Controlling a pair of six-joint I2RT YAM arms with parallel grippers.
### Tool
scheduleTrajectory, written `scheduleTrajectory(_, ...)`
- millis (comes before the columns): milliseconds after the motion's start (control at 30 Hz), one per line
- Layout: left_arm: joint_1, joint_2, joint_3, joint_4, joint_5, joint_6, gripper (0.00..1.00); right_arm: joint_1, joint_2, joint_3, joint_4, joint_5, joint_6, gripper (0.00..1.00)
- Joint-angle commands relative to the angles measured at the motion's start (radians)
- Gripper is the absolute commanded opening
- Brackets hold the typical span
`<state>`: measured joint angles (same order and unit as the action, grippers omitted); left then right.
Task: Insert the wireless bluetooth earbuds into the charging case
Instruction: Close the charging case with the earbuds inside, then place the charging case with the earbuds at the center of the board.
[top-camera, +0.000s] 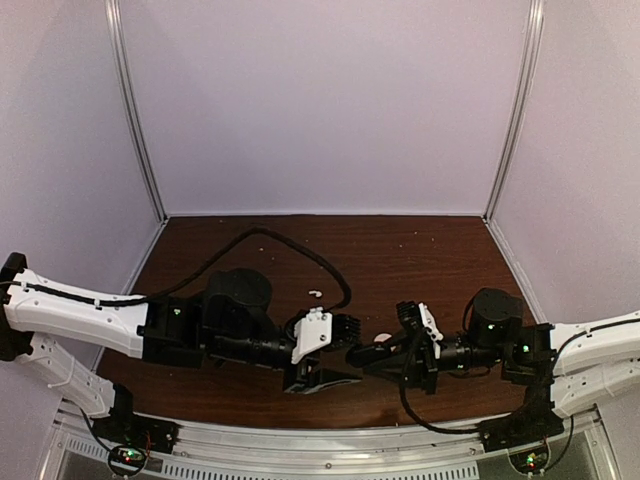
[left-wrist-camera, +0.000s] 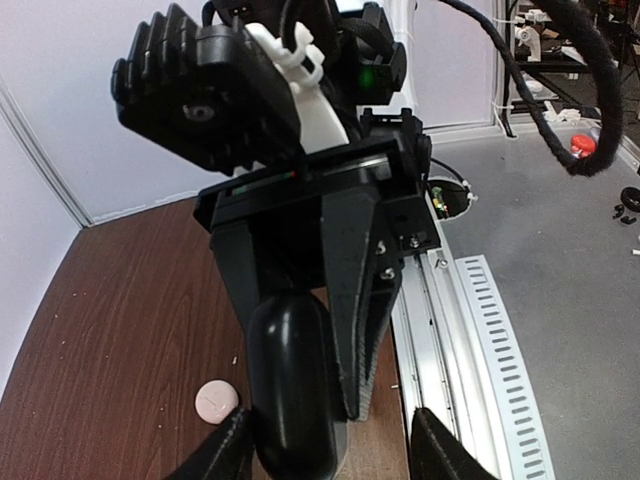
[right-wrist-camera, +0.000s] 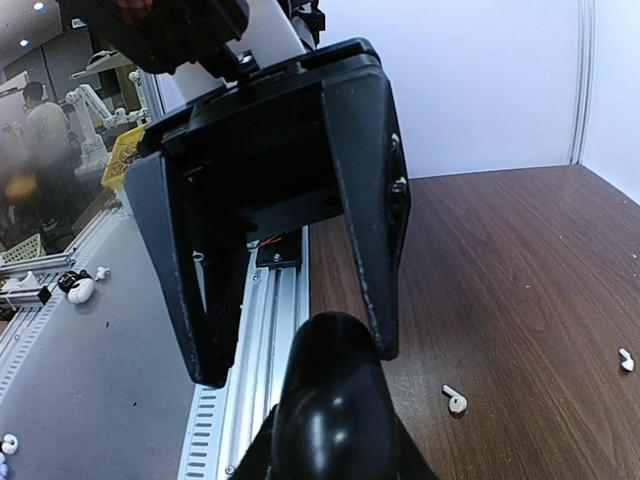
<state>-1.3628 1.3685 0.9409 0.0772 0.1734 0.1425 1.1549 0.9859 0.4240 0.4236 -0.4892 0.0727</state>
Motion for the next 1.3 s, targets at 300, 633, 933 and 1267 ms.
scheduleTrajectory(300, 0.004, -0.18, -0.105, 0.14, -0.403, -0.021, 0.93, -0.043, 0.002, 0.015, 0.029, 0.045, 0.058, 0.0)
scheduleTrajectory(633, 0.15, -0.293, -0.207, 0.185, -0.471, -0.217, 0.98, -0.19, 0.153, 0.133, -0.068, 0.153, 0.118, 0.05)
scheduleTrajectory(933, 0.164, -0.258, -0.205, 0.185, -0.546, -0.255, 0.98, -0.446, 0.507, 0.331, -0.071, 0.094, 0.197, 0.08)
scheduleTrajectory(1267, 0.165, -0.272, -0.247, 0.215, -0.552, -0.271, 0.98, -0.59, 0.863, 0.606, -0.165, 0.0, 0.184, 0.13)
